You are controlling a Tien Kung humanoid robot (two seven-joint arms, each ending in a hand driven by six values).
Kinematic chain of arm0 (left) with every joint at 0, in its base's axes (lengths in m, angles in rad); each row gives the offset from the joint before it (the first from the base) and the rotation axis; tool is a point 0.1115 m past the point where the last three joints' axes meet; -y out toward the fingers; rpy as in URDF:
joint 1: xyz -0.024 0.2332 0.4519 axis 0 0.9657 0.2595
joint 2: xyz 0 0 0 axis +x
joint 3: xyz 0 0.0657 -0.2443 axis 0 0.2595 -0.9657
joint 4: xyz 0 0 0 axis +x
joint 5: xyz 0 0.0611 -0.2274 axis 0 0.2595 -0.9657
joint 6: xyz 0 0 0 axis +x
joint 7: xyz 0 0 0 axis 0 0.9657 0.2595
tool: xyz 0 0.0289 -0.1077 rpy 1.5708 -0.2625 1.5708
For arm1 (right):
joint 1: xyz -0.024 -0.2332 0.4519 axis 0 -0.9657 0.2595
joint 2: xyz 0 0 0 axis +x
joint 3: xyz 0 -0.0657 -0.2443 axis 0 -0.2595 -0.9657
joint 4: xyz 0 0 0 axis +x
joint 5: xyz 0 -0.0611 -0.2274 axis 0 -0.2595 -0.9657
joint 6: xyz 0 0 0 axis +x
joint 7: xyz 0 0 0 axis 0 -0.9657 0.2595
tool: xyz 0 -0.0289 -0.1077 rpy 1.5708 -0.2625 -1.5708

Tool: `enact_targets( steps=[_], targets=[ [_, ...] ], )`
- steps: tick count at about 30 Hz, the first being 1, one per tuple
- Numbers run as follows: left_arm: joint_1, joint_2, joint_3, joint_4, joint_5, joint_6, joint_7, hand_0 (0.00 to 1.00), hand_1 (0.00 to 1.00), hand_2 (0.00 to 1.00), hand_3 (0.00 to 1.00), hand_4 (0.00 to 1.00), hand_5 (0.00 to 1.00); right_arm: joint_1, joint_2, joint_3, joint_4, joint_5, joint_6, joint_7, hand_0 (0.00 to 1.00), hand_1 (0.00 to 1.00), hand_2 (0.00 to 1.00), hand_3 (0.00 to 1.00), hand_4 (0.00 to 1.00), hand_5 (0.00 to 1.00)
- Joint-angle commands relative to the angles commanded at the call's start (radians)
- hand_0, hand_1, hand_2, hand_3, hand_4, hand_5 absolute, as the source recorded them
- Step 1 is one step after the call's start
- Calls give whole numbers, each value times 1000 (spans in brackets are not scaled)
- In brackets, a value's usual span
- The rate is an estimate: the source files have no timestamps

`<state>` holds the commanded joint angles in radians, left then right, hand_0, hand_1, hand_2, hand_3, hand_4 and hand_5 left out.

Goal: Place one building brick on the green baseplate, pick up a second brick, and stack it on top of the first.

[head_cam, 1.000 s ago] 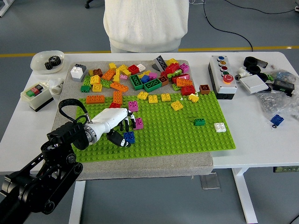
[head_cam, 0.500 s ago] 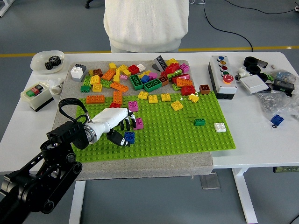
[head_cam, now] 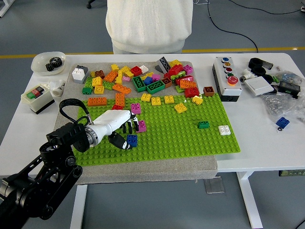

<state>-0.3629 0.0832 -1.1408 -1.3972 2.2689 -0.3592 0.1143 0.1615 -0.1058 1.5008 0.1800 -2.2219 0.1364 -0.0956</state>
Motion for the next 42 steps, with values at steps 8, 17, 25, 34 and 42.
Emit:
enact_targets(
  steps=[8,17,25,34,42],
  targets=[
    [-3,6,-7,-21,0,-10,-8,464,419,455,504,998,16,-1,0,0,0,-2,0,0,741,647,714,602,829,402],
    [-10,4,8,22,0,-14,-30,455,412,446,494,989,8,1,0,2,0,-3,0,-1,742,645,715,602,829,402],
    [-15,2,11,41,0,-6,-36,453,411,446,492,984,2,3,0,4,0,-2,-1,-1,742,646,715,602,829,402],
    [-19,3,6,22,0,-7,-34,451,411,448,492,973,4,2,0,4,0,-3,-1,-1,742,646,715,602,829,402],
    [-23,0,10,41,0,-4,-35,452,412,448,491,968,5,4,0,4,0,-1,-1,-1,742,646,714,602,829,402]
  ],
)
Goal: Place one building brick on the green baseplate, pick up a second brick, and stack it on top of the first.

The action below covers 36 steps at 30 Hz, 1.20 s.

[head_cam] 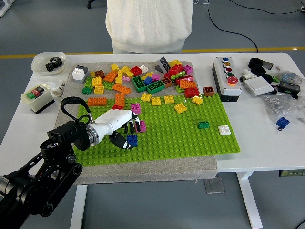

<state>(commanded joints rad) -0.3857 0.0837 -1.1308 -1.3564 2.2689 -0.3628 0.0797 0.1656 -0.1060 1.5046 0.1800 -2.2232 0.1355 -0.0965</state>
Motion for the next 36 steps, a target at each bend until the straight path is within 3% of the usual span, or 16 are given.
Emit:
enact_targets(
  steps=[8,24,36],
  targets=[
    [-2,-1,0,17,0,-3,0,456,416,450,494,954,2,0,0,1,0,0,-1,0,742,646,714,602,829,402],
    [1,4,-7,-13,0,-32,11,457,417,451,495,952,2,-1,0,2,0,2,-1,0,742,645,714,603,829,403],
    [3,4,-13,-14,0,-2,-7,460,418,452,497,951,2,-2,0,0,0,0,-1,0,741,645,714,603,829,403]
  ],
)
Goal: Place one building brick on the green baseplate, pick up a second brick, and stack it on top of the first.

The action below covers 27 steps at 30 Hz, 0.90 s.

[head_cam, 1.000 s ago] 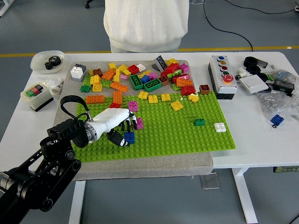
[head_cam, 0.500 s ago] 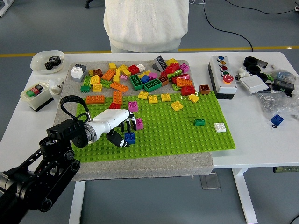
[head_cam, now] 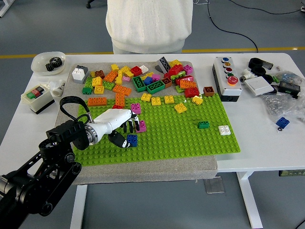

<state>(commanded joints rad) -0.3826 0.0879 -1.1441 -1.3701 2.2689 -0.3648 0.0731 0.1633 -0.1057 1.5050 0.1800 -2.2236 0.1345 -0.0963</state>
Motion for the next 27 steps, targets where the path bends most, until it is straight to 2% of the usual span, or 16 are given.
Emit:
enact_targets(
  steps=[6,11,14,15,20,21,26,27],
  targets=[
    [2,11,-14,-48,0,-25,5,458,421,455,502,950,2,-3,0,2,0,-4,0,0,741,645,715,603,829,402],
    [7,21,-19,-96,0,-82,21,461,420,455,503,949,2,-1,0,1,0,-3,0,0,740,646,715,604,829,402],
    [16,32,-21,-128,0,-94,23,461,420,455,503,949,2,-2,1,1,0,-4,0,0,740,646,715,604,829,402],
    [21,40,-23,-139,0,-96,20,425,432,468,512,998,266,-3,1,2,0,-4,0,0,741,646,715,604,829,402],
    [31,72,-27,-160,0,-102,1,425,432,468,512,998,266,-5,-1,5,0,-7,0,-1,741,646,715,604,829,402],
    [31,74,-28,-157,0,-98,-4,433,435,496,530,998,351,-4,0,5,0,-7,0,-1,741,645,715,604,829,403],
    [27,67,-22,-133,0,-60,-27,433,435,496,530,998,351,0,1,0,0,-3,0,1,741,645,715,604,829,403],
    [25,65,-20,-128,0,-53,-31,542,465,523,555,998,407,0,1,0,0,-2,0,1,741,645,715,604,829,403]
  ],
)
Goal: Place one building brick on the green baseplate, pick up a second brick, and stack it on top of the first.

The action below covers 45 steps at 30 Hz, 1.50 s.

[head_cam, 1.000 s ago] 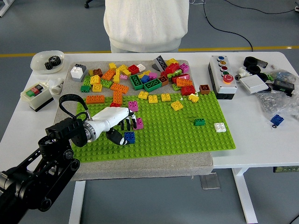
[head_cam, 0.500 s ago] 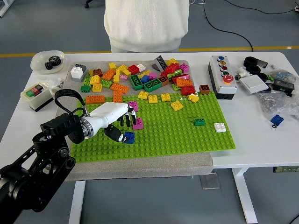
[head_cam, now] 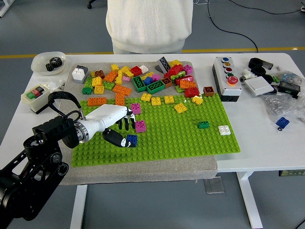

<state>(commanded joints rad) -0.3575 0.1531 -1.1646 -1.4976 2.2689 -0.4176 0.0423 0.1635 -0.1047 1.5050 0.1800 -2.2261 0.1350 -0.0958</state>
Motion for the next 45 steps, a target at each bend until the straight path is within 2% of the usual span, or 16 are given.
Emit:
enact_targets(
  steps=[2,5,6,17,24,45],
  targets=[
    [-10,-6,6,30,0,32,-12,542,465,523,555,998,407,-1,-1,2,0,-2,0,-1,741,645,715,604,829,403],
    [-24,-9,19,67,0,32,-23,542,465,523,555,998,407,-2,-2,6,0,-4,0,-3,741,645,715,604,829,403],
    [-26,-10,22,74,0,29,-24,688,515,618,600,998,519,-1,-2,6,0,-4,0,-3,742,645,715,604,829,402],
    [-34,-16,34,116,0,9,-21,710,529,632,607,998,523,2,-3,5,0,0,-1,-1,742,645,715,604,829,402],
    [-33,-17,36,115,0,-7,-19,722,532,637,616,998,562,2,-2,3,0,1,-1,-1,742,646,716,604,829,403],
    [-27,-16,42,93,0,-34,-8,724,526,630,624,998,582,2,-2,5,0,1,-2,-1,742,646,715,604,829,403]
  ],
)
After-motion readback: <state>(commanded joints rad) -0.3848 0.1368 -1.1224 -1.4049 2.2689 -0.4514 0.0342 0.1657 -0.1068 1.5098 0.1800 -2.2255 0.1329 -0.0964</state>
